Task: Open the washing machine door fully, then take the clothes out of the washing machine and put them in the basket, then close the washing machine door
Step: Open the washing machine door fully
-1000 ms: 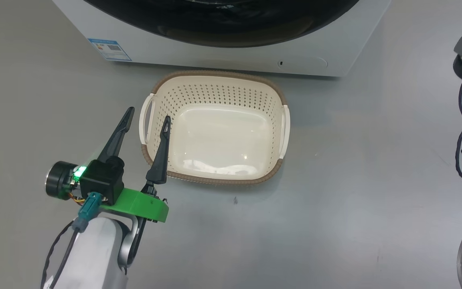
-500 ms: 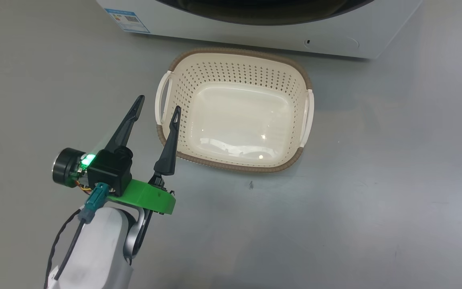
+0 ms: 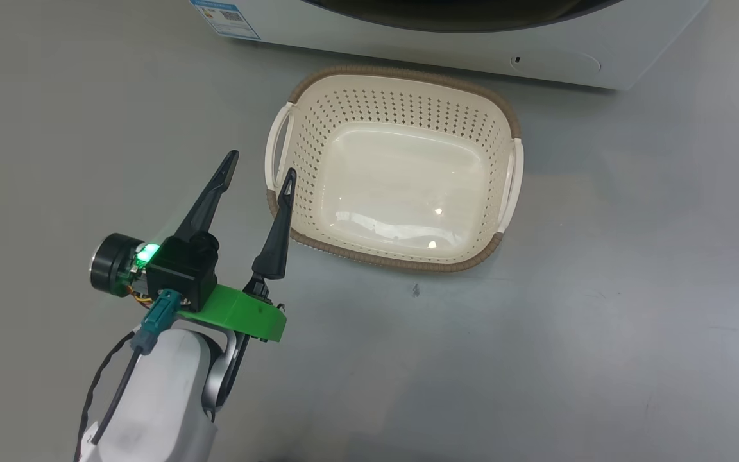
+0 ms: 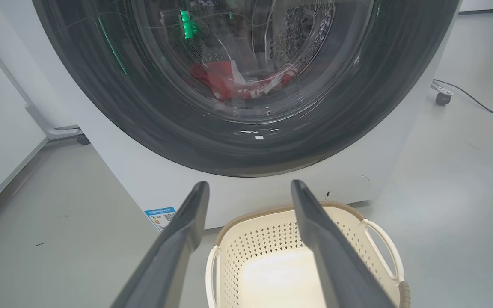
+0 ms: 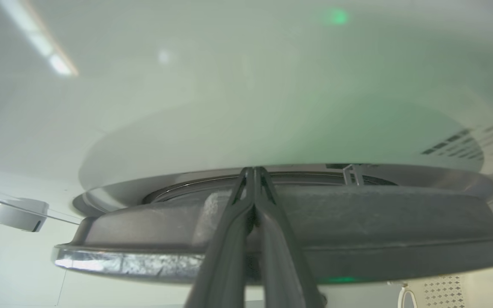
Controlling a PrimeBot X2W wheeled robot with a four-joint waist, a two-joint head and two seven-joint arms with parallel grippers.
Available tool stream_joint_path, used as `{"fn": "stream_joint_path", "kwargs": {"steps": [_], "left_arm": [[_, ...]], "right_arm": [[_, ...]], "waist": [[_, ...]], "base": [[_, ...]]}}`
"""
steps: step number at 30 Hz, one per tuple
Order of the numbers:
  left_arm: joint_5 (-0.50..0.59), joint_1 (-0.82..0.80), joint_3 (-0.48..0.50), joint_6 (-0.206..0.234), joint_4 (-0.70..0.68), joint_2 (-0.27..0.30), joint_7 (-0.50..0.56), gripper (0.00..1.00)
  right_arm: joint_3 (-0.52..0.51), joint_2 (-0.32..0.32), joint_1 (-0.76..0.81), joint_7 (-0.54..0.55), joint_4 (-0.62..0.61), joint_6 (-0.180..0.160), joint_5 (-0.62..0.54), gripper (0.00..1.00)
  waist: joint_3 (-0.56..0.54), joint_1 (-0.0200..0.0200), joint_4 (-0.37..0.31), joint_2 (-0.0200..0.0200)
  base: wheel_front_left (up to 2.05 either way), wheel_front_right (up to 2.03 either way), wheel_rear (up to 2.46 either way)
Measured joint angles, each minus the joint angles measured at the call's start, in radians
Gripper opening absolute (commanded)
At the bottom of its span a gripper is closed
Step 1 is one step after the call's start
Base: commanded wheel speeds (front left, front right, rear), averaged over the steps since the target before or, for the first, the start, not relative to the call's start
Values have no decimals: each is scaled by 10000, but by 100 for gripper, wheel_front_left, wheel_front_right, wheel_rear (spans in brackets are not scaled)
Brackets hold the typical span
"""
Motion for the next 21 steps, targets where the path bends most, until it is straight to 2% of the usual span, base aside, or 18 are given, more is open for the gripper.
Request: {"fn": "stream_joint_path", "kwargs": {"steps": [14, 21], "left_arm": [[-278, -107, -211, 29, 50, -10, 0, 100], [-268, -107, -178, 92, 121, -15, 0, 100]], "right_arm": [[42, -510, -203, 1390, 665, 13, 529, 0], [90, -550, -201, 1998, 830, 42, 895, 0]], "waist": [[-85, 0, 69, 0], [-184, 0, -11, 0]], "base": [[0, 0, 0], [0, 0, 0]]}}
